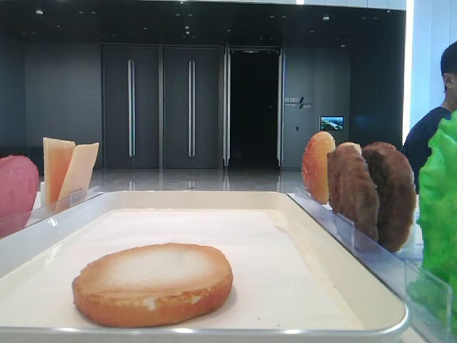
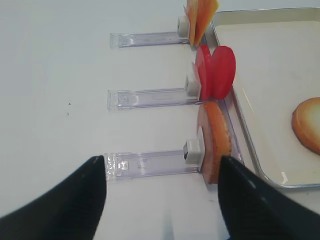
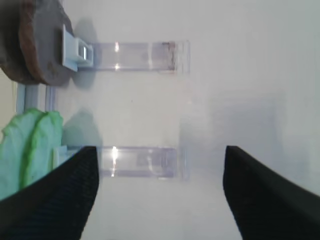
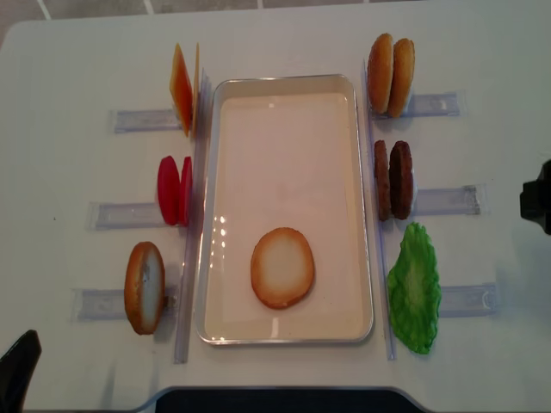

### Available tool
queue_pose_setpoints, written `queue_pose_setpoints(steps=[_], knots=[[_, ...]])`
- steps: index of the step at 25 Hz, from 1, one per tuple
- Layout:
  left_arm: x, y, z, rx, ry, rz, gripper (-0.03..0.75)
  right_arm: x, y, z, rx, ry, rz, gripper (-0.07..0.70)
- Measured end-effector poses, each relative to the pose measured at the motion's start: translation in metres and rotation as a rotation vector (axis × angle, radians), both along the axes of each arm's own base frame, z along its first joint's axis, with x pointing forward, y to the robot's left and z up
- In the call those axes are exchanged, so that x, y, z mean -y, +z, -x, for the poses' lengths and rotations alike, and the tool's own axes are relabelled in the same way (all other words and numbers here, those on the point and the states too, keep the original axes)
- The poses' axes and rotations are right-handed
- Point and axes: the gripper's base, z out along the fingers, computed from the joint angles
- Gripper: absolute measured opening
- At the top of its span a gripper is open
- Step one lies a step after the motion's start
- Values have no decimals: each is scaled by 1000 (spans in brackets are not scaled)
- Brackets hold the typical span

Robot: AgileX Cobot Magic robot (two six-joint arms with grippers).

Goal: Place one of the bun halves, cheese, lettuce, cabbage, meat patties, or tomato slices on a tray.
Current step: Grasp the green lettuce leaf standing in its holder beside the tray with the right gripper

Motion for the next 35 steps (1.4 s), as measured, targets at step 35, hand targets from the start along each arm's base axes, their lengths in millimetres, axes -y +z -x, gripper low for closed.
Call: queue_pose_setpoints(steps=[35], knots=[[0, 0, 0, 0, 3, 6, 534, -70, -16, 8, -227, 81, -138, 524]])
